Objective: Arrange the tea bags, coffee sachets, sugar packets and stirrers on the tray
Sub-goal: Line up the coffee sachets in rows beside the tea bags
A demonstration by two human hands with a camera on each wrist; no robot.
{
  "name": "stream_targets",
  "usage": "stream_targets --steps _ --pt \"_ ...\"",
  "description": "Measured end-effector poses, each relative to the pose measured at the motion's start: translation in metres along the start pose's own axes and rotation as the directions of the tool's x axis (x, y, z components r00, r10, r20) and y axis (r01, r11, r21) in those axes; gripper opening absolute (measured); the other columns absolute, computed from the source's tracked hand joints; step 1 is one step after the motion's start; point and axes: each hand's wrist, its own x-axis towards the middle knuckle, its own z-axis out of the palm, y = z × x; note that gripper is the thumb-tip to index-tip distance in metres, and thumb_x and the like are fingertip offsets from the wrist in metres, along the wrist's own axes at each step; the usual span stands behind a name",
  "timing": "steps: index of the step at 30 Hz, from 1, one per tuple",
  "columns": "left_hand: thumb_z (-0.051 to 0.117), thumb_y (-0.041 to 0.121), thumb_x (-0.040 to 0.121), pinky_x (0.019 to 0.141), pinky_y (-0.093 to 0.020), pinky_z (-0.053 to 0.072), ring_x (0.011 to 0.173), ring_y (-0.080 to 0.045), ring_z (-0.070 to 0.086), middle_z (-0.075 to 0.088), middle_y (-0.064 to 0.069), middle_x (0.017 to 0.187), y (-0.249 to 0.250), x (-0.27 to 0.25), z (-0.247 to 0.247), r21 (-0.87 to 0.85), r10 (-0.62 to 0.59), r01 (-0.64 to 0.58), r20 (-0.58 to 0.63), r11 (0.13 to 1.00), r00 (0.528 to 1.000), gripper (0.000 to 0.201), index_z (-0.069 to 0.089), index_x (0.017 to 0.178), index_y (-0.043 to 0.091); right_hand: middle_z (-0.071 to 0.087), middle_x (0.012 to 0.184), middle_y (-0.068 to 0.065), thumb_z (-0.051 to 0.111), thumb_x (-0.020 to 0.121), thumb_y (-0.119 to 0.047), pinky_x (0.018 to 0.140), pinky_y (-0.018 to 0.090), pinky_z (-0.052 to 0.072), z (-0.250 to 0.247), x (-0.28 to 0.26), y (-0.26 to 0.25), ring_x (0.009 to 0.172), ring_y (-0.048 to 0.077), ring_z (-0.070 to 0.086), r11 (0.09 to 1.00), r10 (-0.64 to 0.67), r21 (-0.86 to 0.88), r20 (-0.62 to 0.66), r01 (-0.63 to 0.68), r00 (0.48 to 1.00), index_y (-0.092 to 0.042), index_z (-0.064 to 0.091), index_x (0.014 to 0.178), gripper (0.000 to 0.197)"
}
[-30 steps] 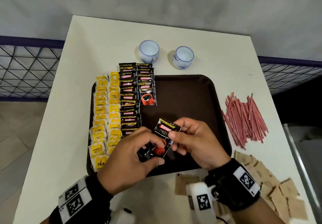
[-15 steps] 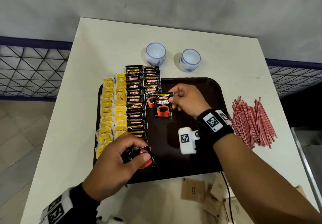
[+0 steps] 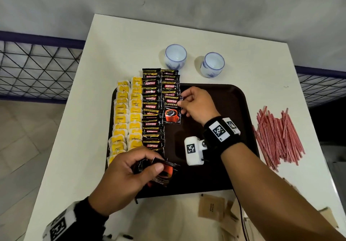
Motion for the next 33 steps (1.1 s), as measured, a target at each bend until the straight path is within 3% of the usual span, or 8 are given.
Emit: stream_targets --steps 6,12,16,18,21,27,31,33 --pt "0.072 0.028 0.085 0.079 -0.021 0.056 0.09 -0.013 0.072 0.076 0.003 0.09 0.004 0.003 -0.002 -0.012 -0.07 0.069 -0.039 0.998 0.997 0.006 0.077 0.088 0.029 0.056 0.067 0.007 0.072 0.086 -0.002 0.041 0.023 0.047 0.005 -0.003 -0.003 0.046 0.013 0.061 0.996 0.032 0.084 -0.015 -0.03 0.999 -0.017 0.052 0.088 0.025" --pt "0.069 0.012 0.087 0.068 -0.033 0.061 0.068 -0.021 0.07 0.074 -0.01 0.081 0.007 0.019 -0.005 -0.11 -0.184 0.166 -0.174 0.98 0.968 0.018 0.078 0.085 0.027 0.059 0.075 0.007 0.071 0.089 -0.011 0.039 0.021 0.042 -0.008 -0.027 -0.011 0.045 0.009 0.059 0.993 0.015 0.117 -0.069 -0.007 0.997 -0.015 0.056 0.093 0.016" --pt "0.067 0.008 0.089 0.065 -0.036 0.061 0.067 -0.021 0.064 0.067 -0.017 0.075 0.015 0.035 -0.003 -0.19 -0.177 0.138 -0.212 0.972 0.961 0.014 0.078 0.092 0.016 0.066 0.074 0.007 0.067 0.092 -0.009 0.04 0.022 0.037 -0.023 -0.075 -0.017 0.053 0.017 0.058 0.928 -0.077 0.372 0.11 0.031 0.991 -0.008 0.068 0.093 0.002" --pt "0.067 0.008 0.09 0.066 -0.039 0.061 0.067 -0.022 0.064 0.068 -0.012 0.076 0.018 0.043 0.002 -0.188 -0.168 0.127 -0.224 0.974 0.96 0.011 0.076 0.096 0.011 0.068 0.077 0.011 0.07 0.088 -0.014 0.04 0.022 0.036 -0.029 -0.099 -0.016 0.056 0.02 0.058 0.883 -0.113 0.47 0.221 -0.004 0.969 -0.006 0.071 0.096 0.011" --pt "0.067 0.005 0.09 0.068 -0.045 0.062 0.069 -0.025 0.068 0.069 -0.01 0.078 0.023 0.049 0.011 -0.235 -0.176 0.117 -0.245 0.965 0.953 0.009 0.074 0.089 0.01 0.067 0.077 0.003 0.077 0.079 -0.015 0.041 0.023 0.036 -0.032 -0.118 -0.007 0.059 0.018 0.061 0.901 -0.126 0.433 0.323 -0.028 0.938 -0.016 0.071 0.092 0.015" --pt "0.061 0.004 0.094 0.071 -0.045 0.062 0.085 -0.035 0.074 0.069 -0.024 0.085 0.027 0.049 0.027 -0.309 -0.229 0.157 -0.213 0.938 0.95 0.007 0.068 0.094 0.002 0.067 0.073 0.003 0.077 0.079 -0.011 0.05 0.022 0.041 -0.024 -0.132 0.016 0.064 0.019 0.057 0.924 -0.088 0.382 0.25 -0.015 0.964 -0.018 0.072 0.091 0.015" --pt "0.068 0.009 0.091 0.064 -0.028 0.06 0.085 -0.023 0.071 0.068 -0.005 0.098 0.026 0.045 0.03 -0.072 -0.121 0.107 -0.233 0.992 0.965 0.02 0.067 0.106 0.023 0.071 0.082 0.01 0.078 0.08 -0.017 0.075 0.041 0.052 -0.031 -0.14 0.012 0.077 0.012 0.063 0.973 -0.147 0.204 0.188 0.107 0.971 -0.006 0.07 0.085 0.014" --pt "0.074 0.017 0.087 0.077 -0.017 0.053 0.096 -0.008 0.066 0.066 0.01 0.105 0.029 0.043 0.029 0.177 0.015 0.015 -0.165 0.984 0.986 0.038 0.064 0.119 0.035 0.068 0.077 0.001 0.076 0.083 -0.015 0.074 0.032 0.048 -0.04 -0.144 0.003 0.076 0.004 0.061 0.979 -0.204 0.069 0.26 0.193 0.944 -0.018 0.068 0.075 0.012"
